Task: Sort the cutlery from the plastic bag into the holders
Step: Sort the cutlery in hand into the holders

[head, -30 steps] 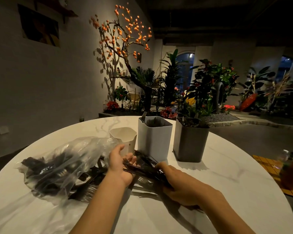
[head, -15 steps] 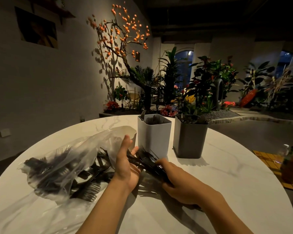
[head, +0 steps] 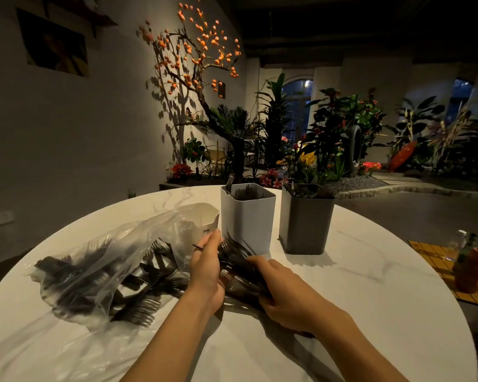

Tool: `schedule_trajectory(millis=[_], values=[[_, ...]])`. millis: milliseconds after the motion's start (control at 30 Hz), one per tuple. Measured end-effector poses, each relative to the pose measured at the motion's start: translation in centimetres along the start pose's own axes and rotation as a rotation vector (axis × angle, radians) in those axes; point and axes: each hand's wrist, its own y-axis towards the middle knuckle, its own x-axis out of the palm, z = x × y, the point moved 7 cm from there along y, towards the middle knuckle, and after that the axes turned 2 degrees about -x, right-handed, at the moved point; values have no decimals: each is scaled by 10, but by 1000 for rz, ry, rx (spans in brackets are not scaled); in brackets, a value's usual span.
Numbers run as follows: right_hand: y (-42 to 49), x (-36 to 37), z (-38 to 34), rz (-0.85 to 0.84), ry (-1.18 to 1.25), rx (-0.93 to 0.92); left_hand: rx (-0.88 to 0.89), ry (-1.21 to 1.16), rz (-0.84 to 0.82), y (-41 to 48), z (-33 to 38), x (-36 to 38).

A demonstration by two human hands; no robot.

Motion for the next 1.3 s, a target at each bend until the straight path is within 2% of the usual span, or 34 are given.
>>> schedule_trajectory(millis=[133, 267, 433, 533, 667, 767, 1000, 1200, 1300], values=[[-2, -10, -4, 78, 25, -8, 44, 32, -54, -1, 1, 2], [-1, -20, -21, 248, 90, -77, -73, 68, -255, -15, -7, 19], [12, -15, -40, 394, 129, -182, -91, -75, -418, -27, 0, 35], [26, -8, -53, 377, 102, -198, -75, -140, -380, -17, 1, 24], [49, -3, -59, 300, -100, -142, -49, -128, -362, -11, 5, 13], [55, 4, -57, 283, -79, -126, -46, -22, -317, -7, 6, 4], [48, 9, -54, 293, -78, -123, -149, -156, -184, 11, -10, -9], [44, 8, -50, 202, 71, -208, -177, -171, -81, 14, -13, -16], [39, 9, -49, 95, 347, -232, -132, -109, -63, 14, -9, -17]])
